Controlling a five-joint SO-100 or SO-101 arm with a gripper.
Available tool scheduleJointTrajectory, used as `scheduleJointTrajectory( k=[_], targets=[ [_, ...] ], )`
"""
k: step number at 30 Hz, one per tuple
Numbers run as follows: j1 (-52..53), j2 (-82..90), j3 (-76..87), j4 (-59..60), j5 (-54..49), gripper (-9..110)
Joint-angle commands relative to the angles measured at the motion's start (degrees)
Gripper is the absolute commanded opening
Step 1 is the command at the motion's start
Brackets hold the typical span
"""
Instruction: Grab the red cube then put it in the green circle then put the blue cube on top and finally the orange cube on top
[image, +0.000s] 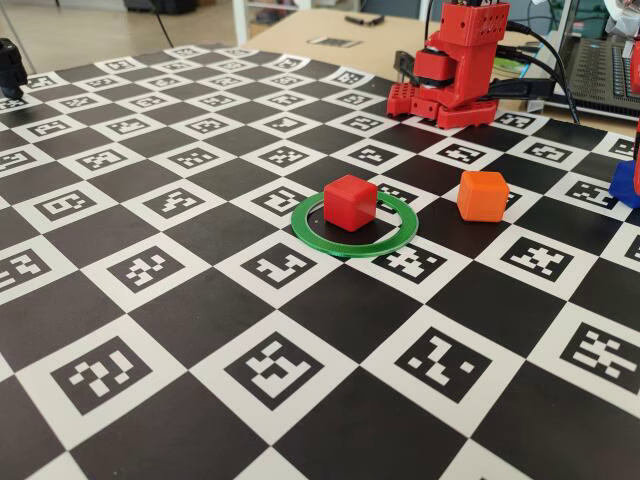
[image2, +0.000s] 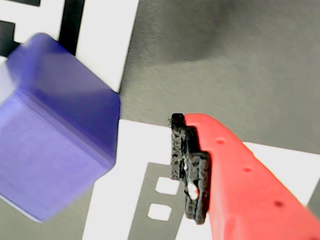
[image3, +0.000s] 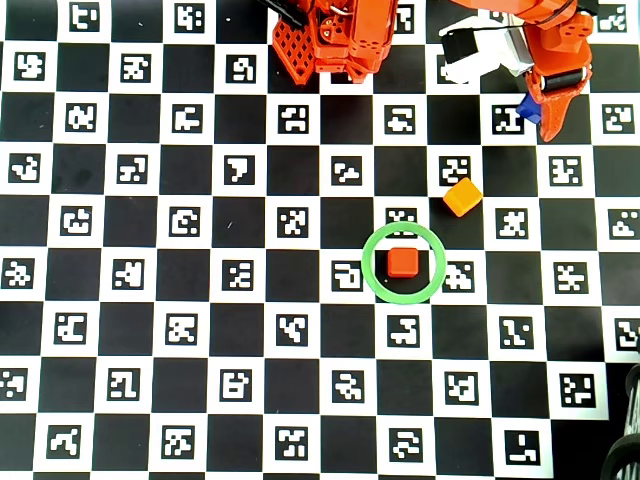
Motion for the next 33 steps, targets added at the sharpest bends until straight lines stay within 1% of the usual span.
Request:
scheduleJointTrajectory(
  k=[1,8,15,24,33],
  targets=[
    [1.1,0.7,-1.4,-0.5,-2.0,45],
    [1.7,0.2,-2.4,0.7,-10.2,45],
    [1.9,-1.1,-5.9,4.1,-18.5,43],
    [1.8,-1.7,-11.2,7.4,-23.9,42],
    [0.9,-2.3,-11.7,8.0,-31.5,42]
  ],
)
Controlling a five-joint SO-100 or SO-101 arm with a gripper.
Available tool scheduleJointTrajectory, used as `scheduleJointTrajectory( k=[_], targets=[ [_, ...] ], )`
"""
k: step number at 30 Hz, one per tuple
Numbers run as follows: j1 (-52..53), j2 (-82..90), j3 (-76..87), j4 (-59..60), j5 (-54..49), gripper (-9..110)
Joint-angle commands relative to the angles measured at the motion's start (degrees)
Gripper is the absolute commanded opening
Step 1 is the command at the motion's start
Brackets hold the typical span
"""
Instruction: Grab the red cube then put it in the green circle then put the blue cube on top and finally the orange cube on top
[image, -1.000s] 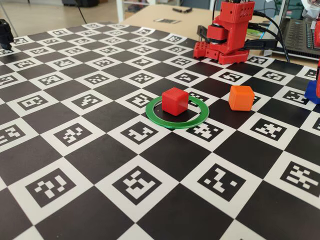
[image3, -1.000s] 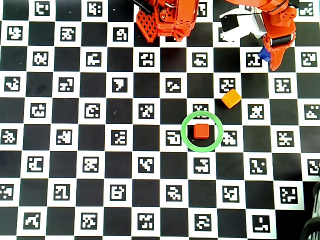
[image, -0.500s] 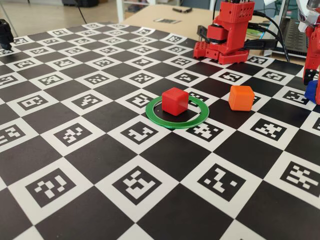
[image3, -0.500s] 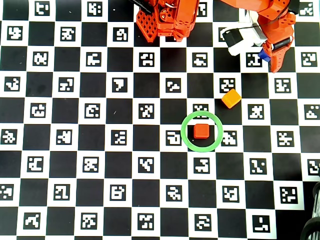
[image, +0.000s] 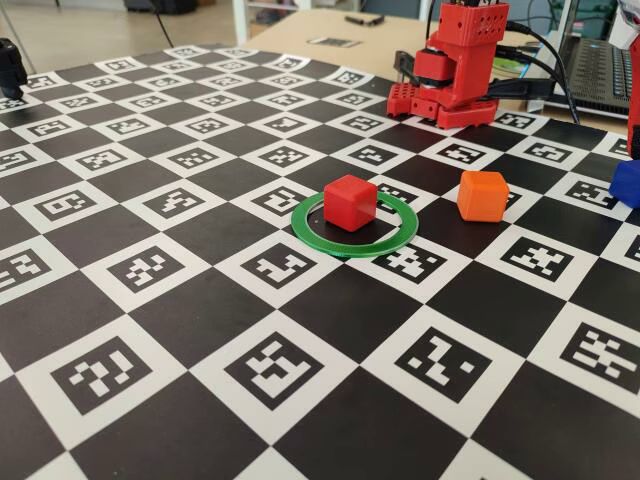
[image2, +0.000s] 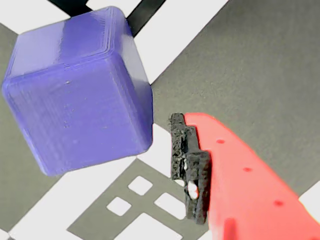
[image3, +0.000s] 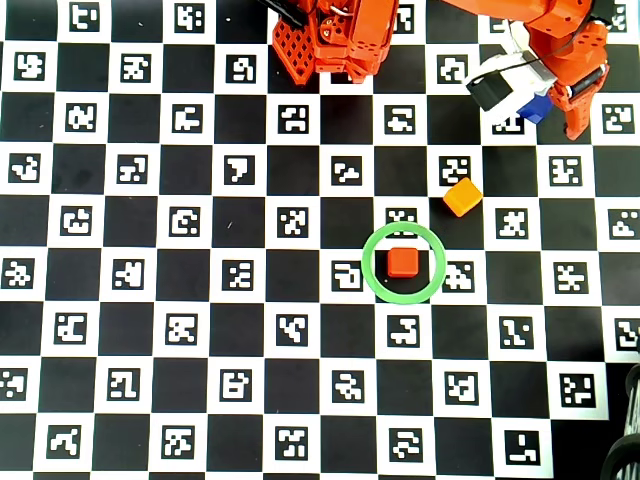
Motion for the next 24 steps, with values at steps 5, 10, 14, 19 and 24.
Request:
scheduleJointTrajectory(
  k=[5,10,14,19,24],
  targets=[
    [-1.1,-0.1,-3.9,1.1,-5.1,42],
    [-0.9,-0.7,-3.3,-0.3,-7.4,42],
    [-0.5,-1.4,-3.2,-0.6,-8.2,42],
    [0.5,-2.2,-2.9,-1.4,-9.2,42],
    [1.4,-3.3,-3.2,-1.4,-10.0,39]
  ],
)
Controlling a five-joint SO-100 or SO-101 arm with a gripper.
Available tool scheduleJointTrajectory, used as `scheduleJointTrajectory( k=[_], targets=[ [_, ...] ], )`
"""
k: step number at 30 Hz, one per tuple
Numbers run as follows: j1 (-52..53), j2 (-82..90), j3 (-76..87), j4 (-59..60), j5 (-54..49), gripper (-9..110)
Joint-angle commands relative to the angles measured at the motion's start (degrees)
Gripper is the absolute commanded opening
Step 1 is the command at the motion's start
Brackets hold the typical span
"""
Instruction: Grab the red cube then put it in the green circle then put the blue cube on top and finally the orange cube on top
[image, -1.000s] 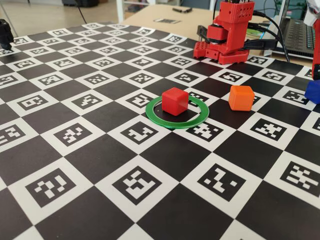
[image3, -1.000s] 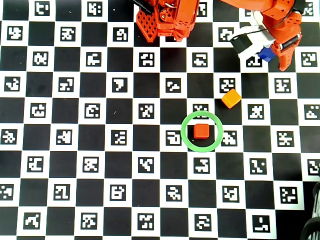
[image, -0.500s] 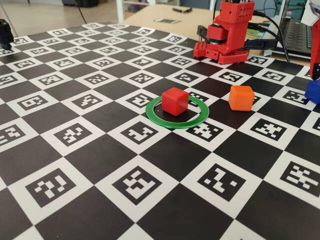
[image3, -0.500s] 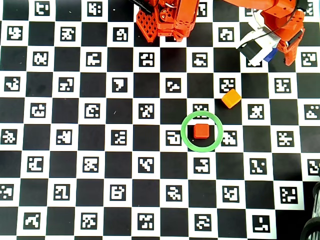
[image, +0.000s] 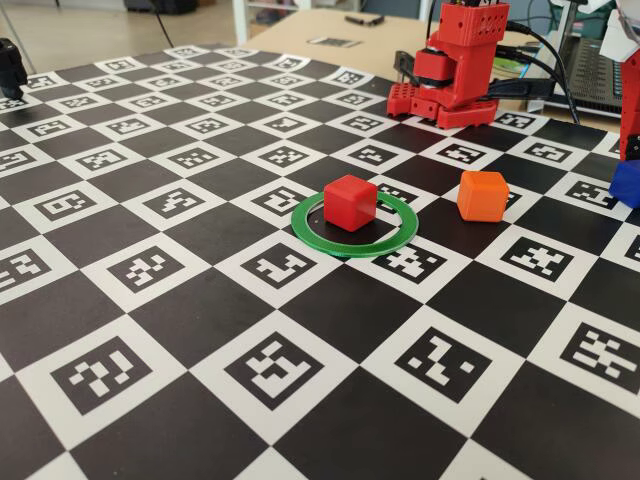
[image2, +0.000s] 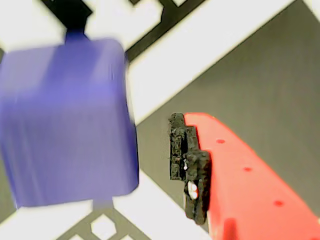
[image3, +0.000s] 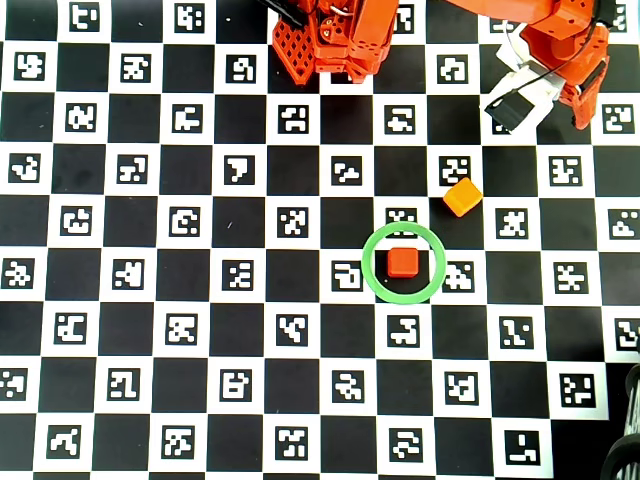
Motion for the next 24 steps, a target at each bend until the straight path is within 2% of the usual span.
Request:
scheduleJointTrajectory(
  k=[1,11,16,24],
  targets=[
    [0.5,1.1,-3.2,-0.4,-0.5,38],
    [0.7,1.0,-3.5,-0.1,-1.1,25],
    [0.3,0.9,-5.2,1.0,-1.8,9],
    [2.0,1.1,-14.9,11.3,-1.9,6]
  ],
)
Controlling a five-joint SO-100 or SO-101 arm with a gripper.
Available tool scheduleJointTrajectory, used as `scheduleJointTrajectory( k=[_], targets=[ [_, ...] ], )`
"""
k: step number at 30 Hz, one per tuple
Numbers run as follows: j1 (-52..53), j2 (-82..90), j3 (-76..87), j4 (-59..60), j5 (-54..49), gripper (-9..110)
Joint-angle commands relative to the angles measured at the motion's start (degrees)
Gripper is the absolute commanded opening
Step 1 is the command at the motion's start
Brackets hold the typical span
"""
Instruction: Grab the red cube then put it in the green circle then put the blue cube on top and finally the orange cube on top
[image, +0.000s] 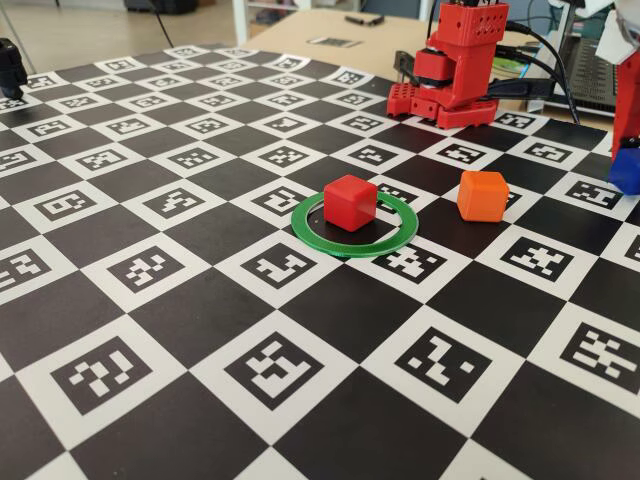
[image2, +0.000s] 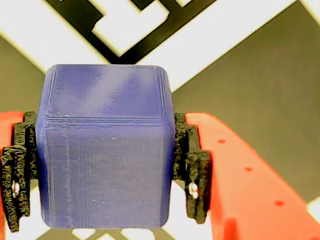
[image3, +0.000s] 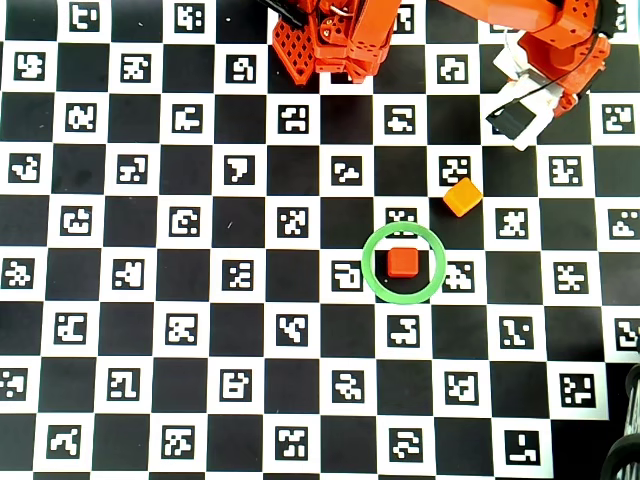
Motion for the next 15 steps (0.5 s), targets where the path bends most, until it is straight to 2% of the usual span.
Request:
scheduleJointTrajectory(
  k=[1,9,11,15],
  targets=[
    [2.4,1.9,-10.0,5.9,-0.8,6],
    [17.0,1.9,-26.2,18.0,-3.6,5],
    [22.1,2.2,-27.3,19.8,-9.1,4],
    [32.1,3.2,-26.6,22.4,-12.9,4]
  ],
)
